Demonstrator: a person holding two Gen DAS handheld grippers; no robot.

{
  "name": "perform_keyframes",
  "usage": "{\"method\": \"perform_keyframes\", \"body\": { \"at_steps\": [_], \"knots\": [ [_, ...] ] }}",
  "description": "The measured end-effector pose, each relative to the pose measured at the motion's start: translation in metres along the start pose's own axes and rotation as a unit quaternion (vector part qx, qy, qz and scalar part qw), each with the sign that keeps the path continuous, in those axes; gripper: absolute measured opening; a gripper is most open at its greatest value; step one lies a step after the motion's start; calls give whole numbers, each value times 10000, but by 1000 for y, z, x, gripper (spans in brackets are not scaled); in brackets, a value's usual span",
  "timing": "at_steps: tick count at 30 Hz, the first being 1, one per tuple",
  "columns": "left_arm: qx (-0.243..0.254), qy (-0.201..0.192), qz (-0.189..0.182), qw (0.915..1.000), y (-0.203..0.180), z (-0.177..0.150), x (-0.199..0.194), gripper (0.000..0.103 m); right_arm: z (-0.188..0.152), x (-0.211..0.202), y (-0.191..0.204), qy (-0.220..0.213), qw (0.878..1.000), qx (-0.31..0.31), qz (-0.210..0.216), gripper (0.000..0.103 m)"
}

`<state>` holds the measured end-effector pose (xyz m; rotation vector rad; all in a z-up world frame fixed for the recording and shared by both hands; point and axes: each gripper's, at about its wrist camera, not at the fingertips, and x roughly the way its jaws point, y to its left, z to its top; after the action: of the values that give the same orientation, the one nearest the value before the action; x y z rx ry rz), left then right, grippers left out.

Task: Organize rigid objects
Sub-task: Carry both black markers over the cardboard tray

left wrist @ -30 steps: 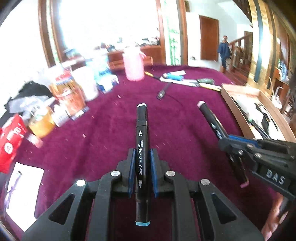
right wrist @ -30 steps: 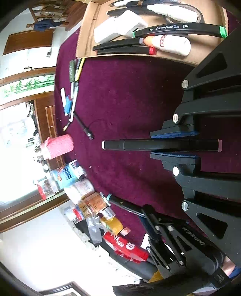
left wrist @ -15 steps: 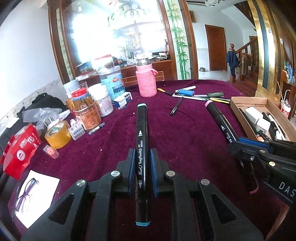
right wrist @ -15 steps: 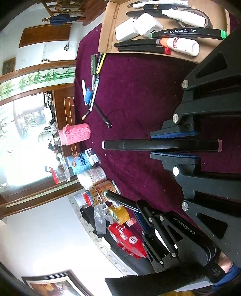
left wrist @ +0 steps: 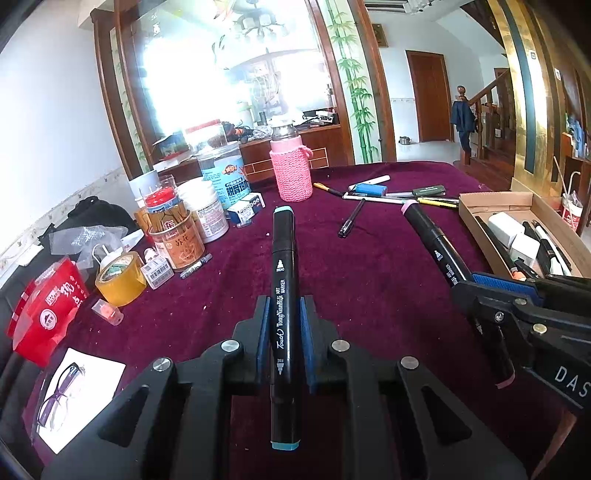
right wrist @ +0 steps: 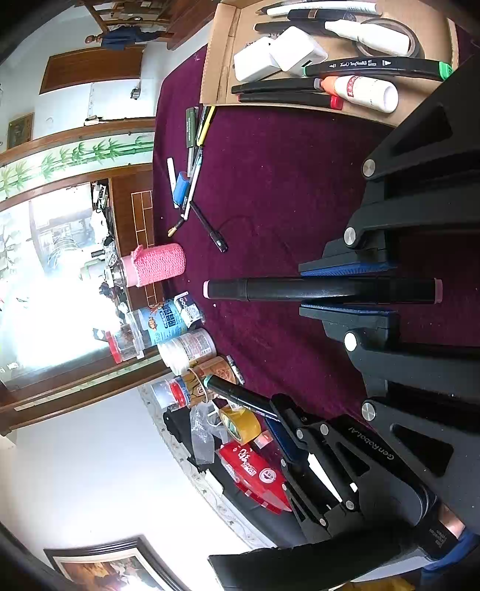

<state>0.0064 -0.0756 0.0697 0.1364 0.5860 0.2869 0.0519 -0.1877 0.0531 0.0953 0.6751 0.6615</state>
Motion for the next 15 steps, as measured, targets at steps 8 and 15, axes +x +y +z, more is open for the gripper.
{"method": "perform_keyframes", "body": {
  "at_steps": [8, 15],
  "knots": [
    [27, -4, 17, 10000, -2, -1, -1, 13, 0, 0, 1, 0, 10000, -9, -11, 13],
    [25, 17, 12, 10000, -2, 0, 0, 13, 0, -1, 0, -22, 10000, -10, -31, 13]
  ]
}}
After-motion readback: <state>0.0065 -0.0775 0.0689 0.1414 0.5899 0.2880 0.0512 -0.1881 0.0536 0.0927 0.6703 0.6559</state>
